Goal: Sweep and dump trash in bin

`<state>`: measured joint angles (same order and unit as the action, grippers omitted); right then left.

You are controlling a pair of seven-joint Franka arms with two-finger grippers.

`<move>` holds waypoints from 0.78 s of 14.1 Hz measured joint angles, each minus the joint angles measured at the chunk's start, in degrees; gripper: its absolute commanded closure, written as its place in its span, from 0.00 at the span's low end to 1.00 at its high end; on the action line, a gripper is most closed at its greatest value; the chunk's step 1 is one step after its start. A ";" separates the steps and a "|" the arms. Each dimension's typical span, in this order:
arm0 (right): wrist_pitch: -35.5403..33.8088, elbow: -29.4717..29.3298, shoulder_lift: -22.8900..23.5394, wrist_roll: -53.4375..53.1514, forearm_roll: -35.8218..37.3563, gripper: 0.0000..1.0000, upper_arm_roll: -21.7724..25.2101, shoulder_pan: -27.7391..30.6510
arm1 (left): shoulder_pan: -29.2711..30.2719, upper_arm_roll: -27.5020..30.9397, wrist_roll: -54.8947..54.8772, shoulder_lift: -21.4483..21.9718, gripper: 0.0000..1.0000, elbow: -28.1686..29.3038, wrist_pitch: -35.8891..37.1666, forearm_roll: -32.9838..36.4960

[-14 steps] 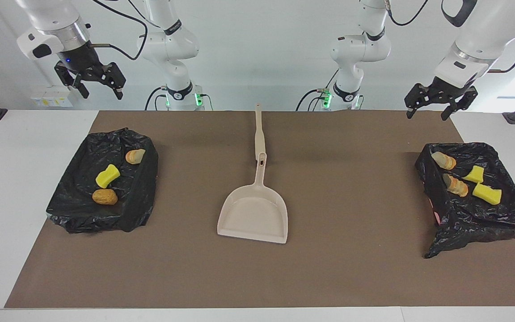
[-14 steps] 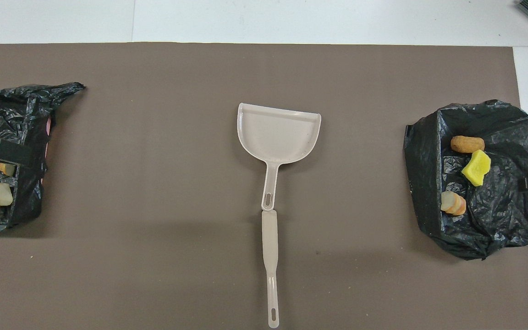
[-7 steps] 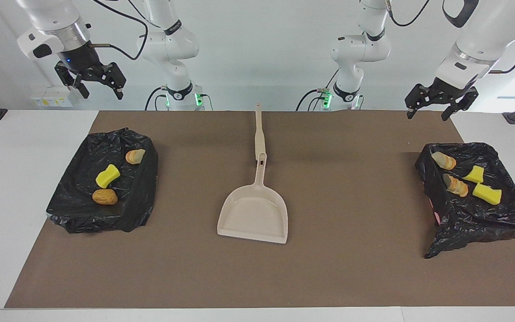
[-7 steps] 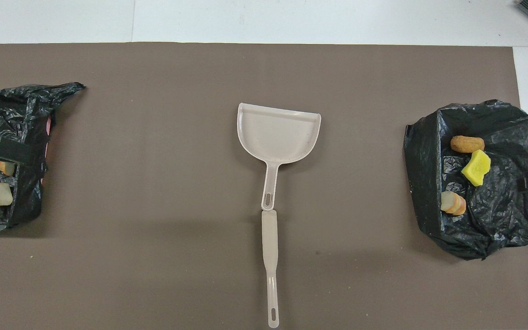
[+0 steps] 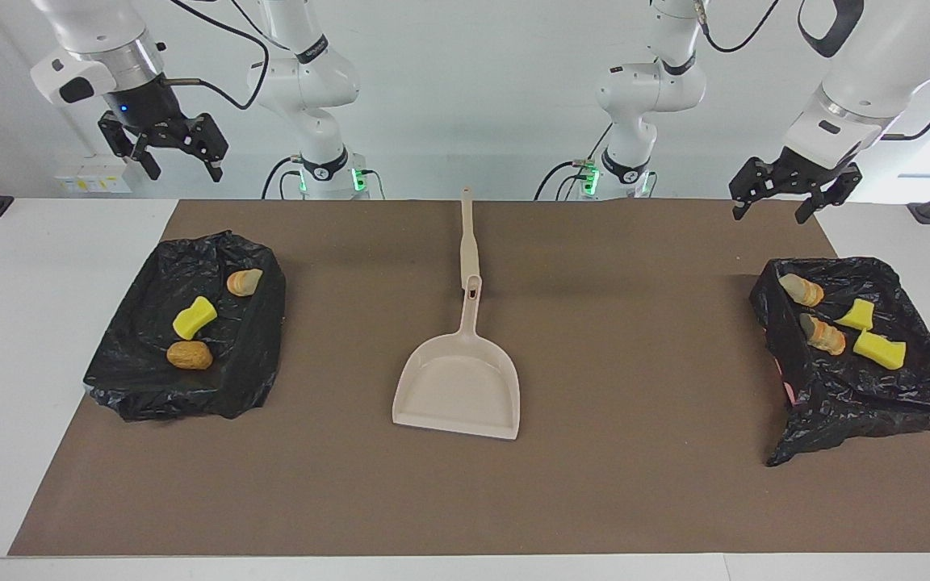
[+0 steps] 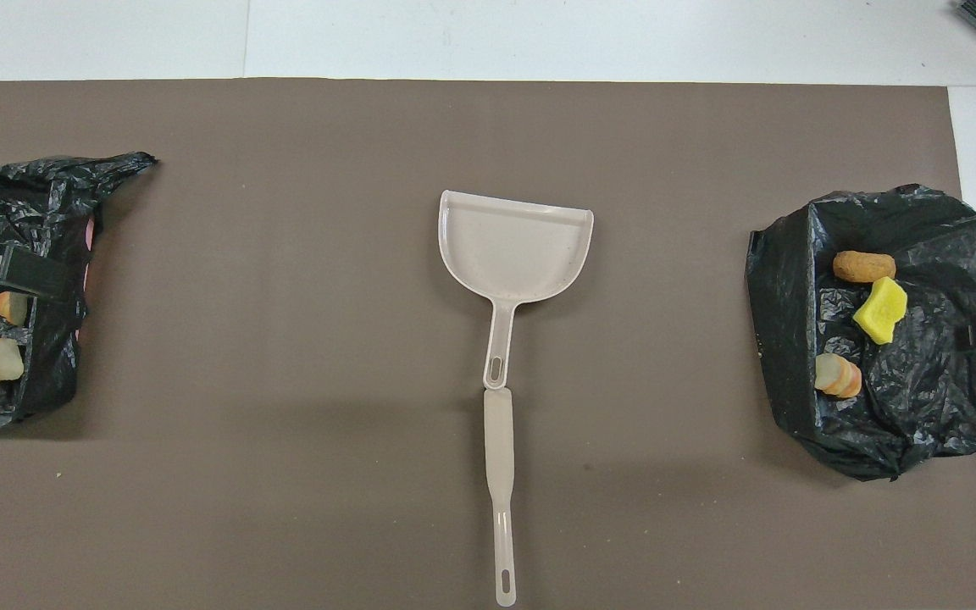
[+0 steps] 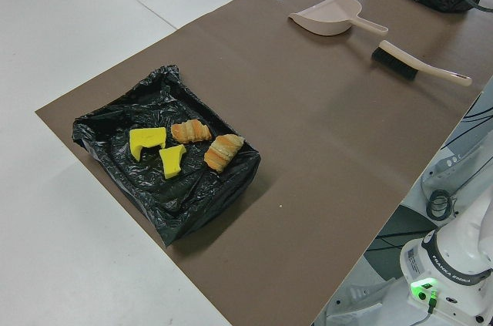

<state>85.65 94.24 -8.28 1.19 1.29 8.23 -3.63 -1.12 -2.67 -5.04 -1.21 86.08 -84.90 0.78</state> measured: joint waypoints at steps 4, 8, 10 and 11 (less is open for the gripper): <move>0.01 0.00 0.00 0.38 0.01 0.00 0.01 0.03 | 0.00 0.00 0.00 -0.01 0.00 0.00 0.00 0.00; 0.18 0.00 0.00 4.97 0.10 0.00 0.36 0.16 | 0.00 0.01 -0.02 -0.02 0.00 0.00 0.00 0.00; 0.69 0.03 0.01 4.98 0.18 0.00 0.39 0.22 | 0.01 0.01 -0.02 -0.02 0.00 0.00 0.00 0.00; 0.69 0.04 0.01 4.98 0.19 0.00 0.41 0.22 | 0.01 0.01 -0.02 -0.02 0.00 0.00 0.00 0.00</move>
<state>86.34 94.29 -8.27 6.17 1.47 8.64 -3.40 -1.11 -2.66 -5.06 -1.23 86.08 -84.90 0.78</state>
